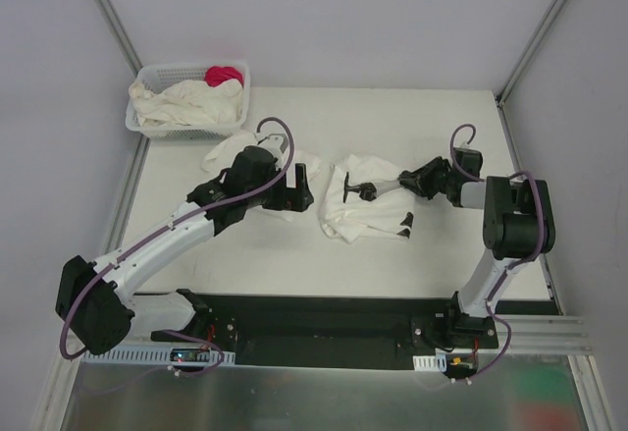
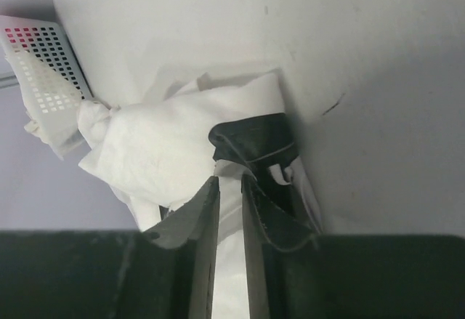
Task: Fold and stack the t-shirts
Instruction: Put the neatly folded tshirt into the corner of the board with the left arm
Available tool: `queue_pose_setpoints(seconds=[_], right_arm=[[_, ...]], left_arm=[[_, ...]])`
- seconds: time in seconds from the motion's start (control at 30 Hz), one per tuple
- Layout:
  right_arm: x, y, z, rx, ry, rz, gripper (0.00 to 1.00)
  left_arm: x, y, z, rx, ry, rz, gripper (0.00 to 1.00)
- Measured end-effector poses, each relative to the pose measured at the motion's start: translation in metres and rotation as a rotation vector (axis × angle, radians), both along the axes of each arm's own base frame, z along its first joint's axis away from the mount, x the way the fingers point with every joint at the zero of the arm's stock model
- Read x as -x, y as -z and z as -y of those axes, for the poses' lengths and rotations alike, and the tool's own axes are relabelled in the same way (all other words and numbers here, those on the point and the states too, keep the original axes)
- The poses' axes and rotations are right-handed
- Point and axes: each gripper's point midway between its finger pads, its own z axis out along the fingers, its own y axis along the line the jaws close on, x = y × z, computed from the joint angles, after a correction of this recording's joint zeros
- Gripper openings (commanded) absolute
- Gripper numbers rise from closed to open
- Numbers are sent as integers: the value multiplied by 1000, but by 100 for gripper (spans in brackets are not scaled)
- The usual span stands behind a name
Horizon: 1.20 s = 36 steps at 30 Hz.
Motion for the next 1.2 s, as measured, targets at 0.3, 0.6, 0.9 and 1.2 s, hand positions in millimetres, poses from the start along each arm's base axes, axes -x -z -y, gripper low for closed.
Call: queue_pose_setpoints(seconds=[0.3, 0.6, 0.9, 1.2], right_arm=[[6, -74, 6, 80, -16, 163, 37], [29, -114, 33, 261, 43, 251, 50], [65, -59, 38, 288, 41, 82, 52], [71, -61, 38, 294, 35, 92, 52]], left_arm=[[-25, 33, 54, 75, 132, -163, 99], [-61, 34, 105, 183, 249, -209, 99], [-74, 49, 115, 249, 288, -299, 99], [-68, 74, 101, 229, 248, -359, 99]])
